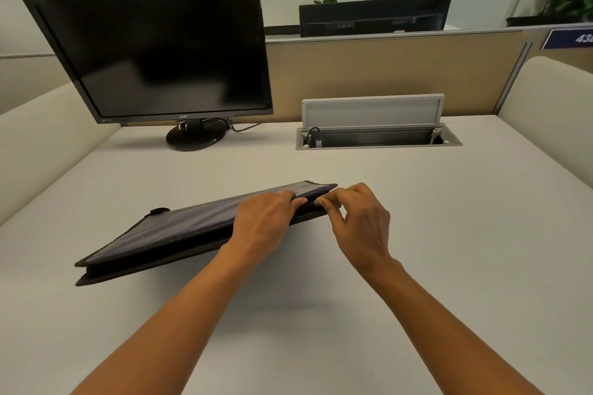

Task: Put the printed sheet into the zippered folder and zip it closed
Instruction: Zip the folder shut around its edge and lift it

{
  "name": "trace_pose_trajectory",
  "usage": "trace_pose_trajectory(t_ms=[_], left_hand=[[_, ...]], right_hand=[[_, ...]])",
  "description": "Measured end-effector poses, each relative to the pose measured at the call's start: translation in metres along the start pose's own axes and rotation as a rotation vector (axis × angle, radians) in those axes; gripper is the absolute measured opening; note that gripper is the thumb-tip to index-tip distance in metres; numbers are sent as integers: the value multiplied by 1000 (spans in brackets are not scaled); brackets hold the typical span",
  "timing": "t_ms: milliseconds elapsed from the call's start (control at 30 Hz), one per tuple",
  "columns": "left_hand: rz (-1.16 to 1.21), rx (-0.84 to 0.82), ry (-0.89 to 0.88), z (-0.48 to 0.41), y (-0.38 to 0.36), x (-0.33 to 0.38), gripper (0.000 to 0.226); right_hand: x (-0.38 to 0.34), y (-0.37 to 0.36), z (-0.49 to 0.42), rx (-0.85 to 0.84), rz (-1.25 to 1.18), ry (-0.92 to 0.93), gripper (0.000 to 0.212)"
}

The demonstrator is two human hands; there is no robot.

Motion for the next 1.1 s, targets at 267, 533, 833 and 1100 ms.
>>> trace_pose_trajectory(t_ms=[267, 533, 833, 1100], left_hand=[[-38, 22, 19, 2, 7, -5, 47], [53, 114, -4, 6, 16, -11, 45], [123, 39, 1, 3, 12, -21, 42], [15, 19, 28, -6, 3, -13, 47]], right_hand=[[23, -4, 1, -20, -242, -329, 15], [36, -15, -2, -70, -463, -561, 17], [30, -20, -3, -85, -462, -585, 19], [13, -12, 3, -49, -322, -451, 18]])
Point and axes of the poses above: each hand's wrist, its own z-axis away from the middle knuckle, its own y-axis out of the back of the hand, x = y × z, the point moved 6 cm from there along -z, towards the middle knuckle
